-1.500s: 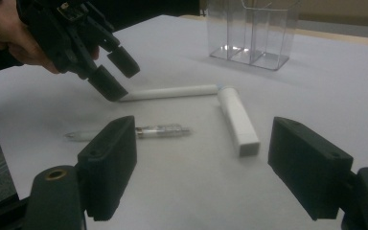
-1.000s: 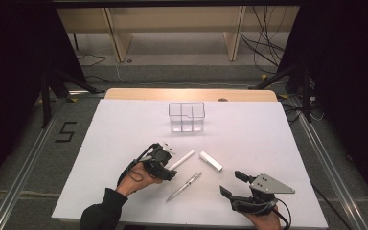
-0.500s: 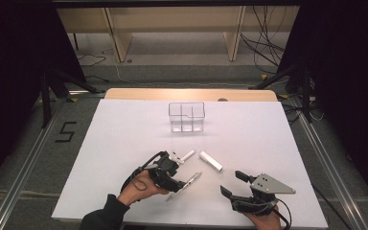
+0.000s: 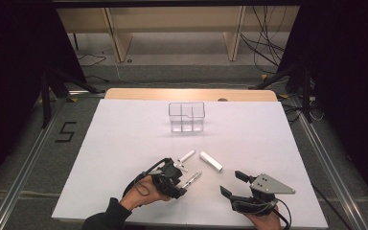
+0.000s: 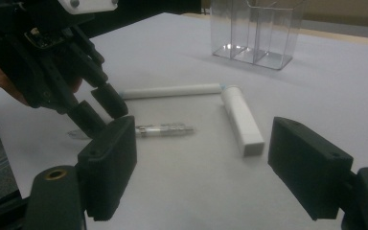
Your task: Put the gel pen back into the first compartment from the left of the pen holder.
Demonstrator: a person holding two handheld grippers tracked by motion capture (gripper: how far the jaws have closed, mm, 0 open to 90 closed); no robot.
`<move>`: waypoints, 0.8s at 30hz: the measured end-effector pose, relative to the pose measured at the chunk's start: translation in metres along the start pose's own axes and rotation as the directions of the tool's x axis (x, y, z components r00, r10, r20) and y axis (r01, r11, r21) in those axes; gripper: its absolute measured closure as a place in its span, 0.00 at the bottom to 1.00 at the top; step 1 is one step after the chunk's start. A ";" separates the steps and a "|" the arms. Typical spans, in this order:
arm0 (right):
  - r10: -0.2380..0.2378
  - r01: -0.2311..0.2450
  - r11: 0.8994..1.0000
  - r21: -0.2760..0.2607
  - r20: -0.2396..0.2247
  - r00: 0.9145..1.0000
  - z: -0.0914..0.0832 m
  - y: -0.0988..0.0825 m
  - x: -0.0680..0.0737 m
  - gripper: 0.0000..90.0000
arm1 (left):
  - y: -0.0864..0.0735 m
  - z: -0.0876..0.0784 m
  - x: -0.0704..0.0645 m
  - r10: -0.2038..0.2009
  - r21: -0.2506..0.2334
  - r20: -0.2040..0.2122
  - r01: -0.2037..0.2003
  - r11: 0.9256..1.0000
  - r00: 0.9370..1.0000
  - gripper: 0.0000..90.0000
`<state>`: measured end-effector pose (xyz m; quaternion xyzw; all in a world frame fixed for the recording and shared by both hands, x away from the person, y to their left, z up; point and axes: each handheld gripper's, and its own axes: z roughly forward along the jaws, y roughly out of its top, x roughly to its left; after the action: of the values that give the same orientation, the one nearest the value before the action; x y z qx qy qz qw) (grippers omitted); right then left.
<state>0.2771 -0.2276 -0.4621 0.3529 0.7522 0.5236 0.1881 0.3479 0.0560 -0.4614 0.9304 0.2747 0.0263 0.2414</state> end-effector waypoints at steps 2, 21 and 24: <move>0.000 0.000 1.000 0.000 0.000 1.000 0.000 0.000 0.000 0.29 | -0.001 0.001 -0.002 0.006 -0.003 -0.005 -0.006 1.000 1.000 0.64; 0.004 -0.004 1.000 0.004 -0.003 1.000 0.002 0.000 0.000 0.29 | -0.003 0.009 -0.013 0.050 0.008 -0.064 -0.050 0.999 0.997 0.82; 0.004 -0.004 1.000 0.004 -0.002 1.000 0.002 0.000 0.000 0.29 | -0.004 0.009 -0.011 0.032 0.002 -0.052 -0.032 0.999 0.998 0.84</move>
<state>0.2779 -0.2266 -0.4630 0.3542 0.7527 0.5231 0.1855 0.3379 0.0492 -0.4697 0.9338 0.2659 0.0542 0.2330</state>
